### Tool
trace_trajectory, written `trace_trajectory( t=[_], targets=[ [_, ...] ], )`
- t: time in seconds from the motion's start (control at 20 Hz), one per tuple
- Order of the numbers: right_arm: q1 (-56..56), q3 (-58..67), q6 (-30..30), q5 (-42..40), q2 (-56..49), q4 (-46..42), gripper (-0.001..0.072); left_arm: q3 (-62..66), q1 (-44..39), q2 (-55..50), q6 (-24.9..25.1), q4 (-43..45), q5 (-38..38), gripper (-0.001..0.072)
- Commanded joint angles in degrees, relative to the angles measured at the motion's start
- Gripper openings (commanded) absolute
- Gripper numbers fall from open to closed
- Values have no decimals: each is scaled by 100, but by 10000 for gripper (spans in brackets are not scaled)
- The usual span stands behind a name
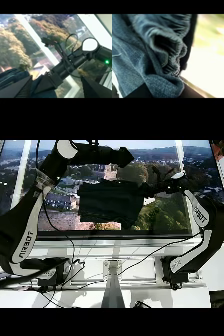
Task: Fold the clothes and pants, and hang the long-sleeved shirts on hangers.
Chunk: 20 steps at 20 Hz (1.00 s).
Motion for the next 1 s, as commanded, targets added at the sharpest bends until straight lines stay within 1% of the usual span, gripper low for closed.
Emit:
trace_trajectory(
  t=[0.0,0.05,0.1,0.15,0.2,0.25,0.3,0.4,0.5,0.65,0.8,0.95],
  targets=[
    [179,348,-142,-216,122,282,30,0,116,52,162,17,2,697],
    [46,498,-37,-190,243,282,31,0,190,114,164,20,2,680],
    [-146,645,92,-144,382,280,31,0,280,190,293,22,-4,530],
    [-369,774,229,-94,529,278,31,0,380,293,634,26,-42,317],
    [-634,879,363,-46,691,275,30,0,483,417,909,33,-83,135],
    [-957,946,492,-28,898,258,31,0,575,555,1069,120,-142,27],
    [-1292,957,584,-50,1121,240,31,0,647,723,1084,369,-179,24],
    [-2070,957,953,-63,1589,-85,31,0,719,1145,1080,1329,-354,24],
    [-2876,957,1513,-57,1982,-782,31,0,719,1563,1080,2341,-721,24],
    [-4074,955,2317,74,2455,-2000,31,0,719,2179,1001,3432,-1486,24],
    [-5285,957,2750,306,2811,-2870,31,0,719,2664,973,4044,-1967,24],
    [-6345,955,3458,922,3038,-3504,31,0,717,2955,975,4079,-2094,24]
  ],
)
